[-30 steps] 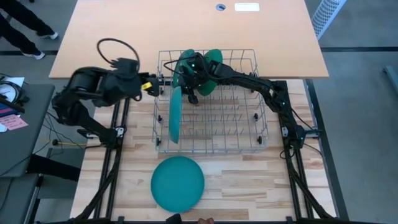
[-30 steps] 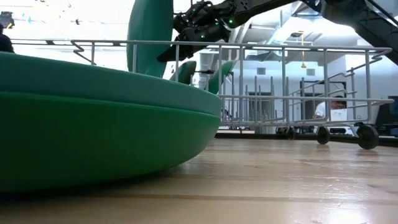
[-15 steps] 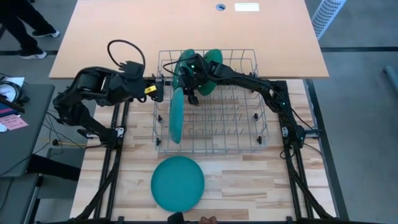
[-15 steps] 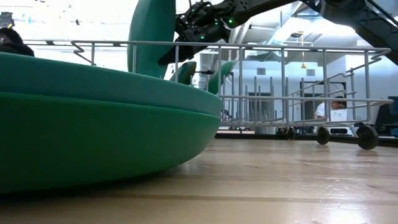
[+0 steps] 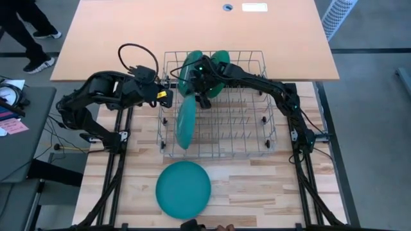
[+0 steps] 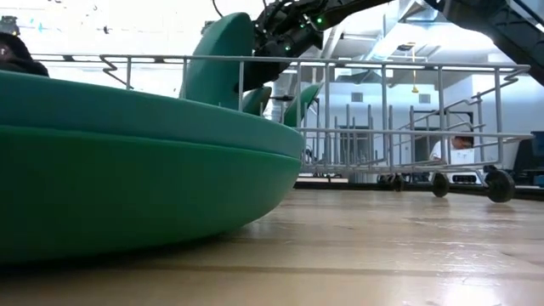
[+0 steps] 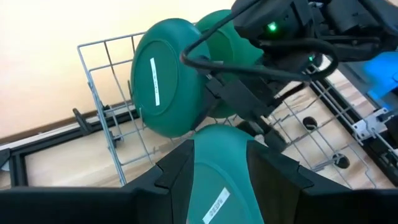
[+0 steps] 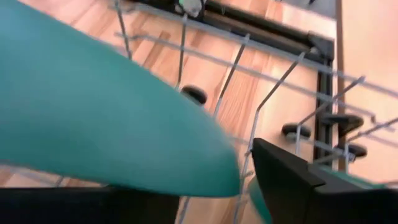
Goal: Sort dishes
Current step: Put the blue plate into the dish rack
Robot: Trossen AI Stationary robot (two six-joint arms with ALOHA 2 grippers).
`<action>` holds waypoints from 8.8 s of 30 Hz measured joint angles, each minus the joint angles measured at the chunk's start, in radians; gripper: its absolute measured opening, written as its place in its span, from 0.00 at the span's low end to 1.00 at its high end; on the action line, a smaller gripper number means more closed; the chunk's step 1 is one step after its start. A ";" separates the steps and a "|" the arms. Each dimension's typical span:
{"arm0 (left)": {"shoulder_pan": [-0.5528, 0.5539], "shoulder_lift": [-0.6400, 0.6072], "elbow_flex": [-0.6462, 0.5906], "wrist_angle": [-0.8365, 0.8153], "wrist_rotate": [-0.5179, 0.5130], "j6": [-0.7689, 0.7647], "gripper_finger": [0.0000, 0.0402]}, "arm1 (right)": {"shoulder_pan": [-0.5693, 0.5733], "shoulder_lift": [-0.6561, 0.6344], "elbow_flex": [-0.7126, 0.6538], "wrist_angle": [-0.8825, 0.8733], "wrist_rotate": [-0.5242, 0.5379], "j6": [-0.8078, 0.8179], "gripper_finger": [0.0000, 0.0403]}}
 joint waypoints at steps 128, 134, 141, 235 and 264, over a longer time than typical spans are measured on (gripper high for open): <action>-0.605 -0.079 -1.376 0.896 0.597 -1.011 0.19 | 0.308 -0.810 -0.230 -0.730 0.343 1.137 0.51; -0.606 -0.079 -1.375 0.898 0.587 -0.974 0.03 | 0.308 -0.810 -0.230 -0.729 0.344 1.152 0.51; -0.620 -0.079 -1.316 0.854 0.589 -0.976 0.02 | 0.308 -0.810 -0.230 -0.728 0.344 1.169 0.51; -0.645 -0.078 -1.286 0.703 0.537 -0.956 0.27 | 0.751 -0.658 -0.230 -0.551 0.428 1.778 0.51; -0.664 -0.073 -1.304 0.778 0.433 -0.953 0.28 | 0.709 -0.658 -0.230 -0.551 0.420 1.732 0.51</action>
